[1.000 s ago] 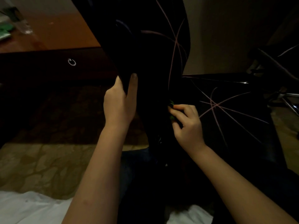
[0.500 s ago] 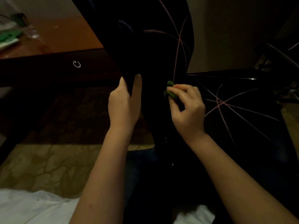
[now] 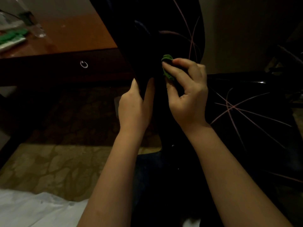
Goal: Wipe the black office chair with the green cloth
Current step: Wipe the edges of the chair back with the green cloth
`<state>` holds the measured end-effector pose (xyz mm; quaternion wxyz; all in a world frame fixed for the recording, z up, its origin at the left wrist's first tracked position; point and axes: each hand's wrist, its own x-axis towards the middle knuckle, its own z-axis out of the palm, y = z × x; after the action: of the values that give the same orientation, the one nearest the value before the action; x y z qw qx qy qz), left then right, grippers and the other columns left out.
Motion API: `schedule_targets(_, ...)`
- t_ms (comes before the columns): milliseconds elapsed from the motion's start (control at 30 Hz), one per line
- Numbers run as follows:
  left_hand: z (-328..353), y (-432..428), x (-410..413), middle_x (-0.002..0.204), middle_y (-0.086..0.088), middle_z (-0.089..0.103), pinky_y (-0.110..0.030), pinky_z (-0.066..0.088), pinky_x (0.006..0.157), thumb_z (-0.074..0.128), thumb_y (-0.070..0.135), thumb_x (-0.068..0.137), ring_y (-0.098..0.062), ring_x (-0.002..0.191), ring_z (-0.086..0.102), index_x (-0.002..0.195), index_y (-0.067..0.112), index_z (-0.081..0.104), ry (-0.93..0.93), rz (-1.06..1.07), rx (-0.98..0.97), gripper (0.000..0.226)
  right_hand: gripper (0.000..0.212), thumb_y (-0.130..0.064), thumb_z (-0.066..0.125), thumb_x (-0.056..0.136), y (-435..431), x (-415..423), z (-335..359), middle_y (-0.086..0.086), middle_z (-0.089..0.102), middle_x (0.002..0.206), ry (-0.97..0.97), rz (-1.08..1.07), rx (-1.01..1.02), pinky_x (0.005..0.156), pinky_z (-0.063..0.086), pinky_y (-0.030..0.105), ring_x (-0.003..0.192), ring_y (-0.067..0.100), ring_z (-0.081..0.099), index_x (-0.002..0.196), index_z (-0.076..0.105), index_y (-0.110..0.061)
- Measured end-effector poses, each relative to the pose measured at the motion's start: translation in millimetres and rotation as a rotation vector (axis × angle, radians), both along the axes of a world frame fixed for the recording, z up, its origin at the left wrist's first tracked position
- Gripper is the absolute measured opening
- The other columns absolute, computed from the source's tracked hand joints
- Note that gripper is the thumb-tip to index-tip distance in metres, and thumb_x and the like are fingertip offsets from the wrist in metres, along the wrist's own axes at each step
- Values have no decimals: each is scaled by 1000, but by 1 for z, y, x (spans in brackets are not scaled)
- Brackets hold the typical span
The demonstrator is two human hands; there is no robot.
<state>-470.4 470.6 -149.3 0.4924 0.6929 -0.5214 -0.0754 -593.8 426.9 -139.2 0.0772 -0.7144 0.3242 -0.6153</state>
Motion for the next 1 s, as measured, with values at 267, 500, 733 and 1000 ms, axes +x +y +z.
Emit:
schedule_targets(267,-4,-2,-1,68,7,60,-19,38,43,32,62,97,-3,53,58,114,20,57,-41,32,4,51,26,3,65,84,0,-16,-32,12,61,101,19,-25,11,90,38,14,96,18,52,109,72,-3)
schedule_targets(500,-5,-2,-5,64,8,57,-18,37,43,30,61,97,-2,51,55,118,18,56,-36,54,-11,55,26,8,67,79,4,-45,-77,13,60,98,83,-9,134,89,35,9,95,10,47,104,71,0)
schedule_targets(733,-2,-1,-8,67,7,59,-27,41,45,27,65,95,-5,54,58,116,20,56,-18,70,-5,57,27,11,64,75,11,-62,-105,11,60,95,149,-29,236,87,36,7,95,7,45,98,72,0)
schedule_targets(1000,-9,10,-8,84,-19,65,-59,52,58,31,87,76,-43,73,62,95,34,58,158,-112,73,63,17,2,69,82,11,-59,-78,0,60,93,98,-20,285,80,39,7,89,14,57,97,73,-5)
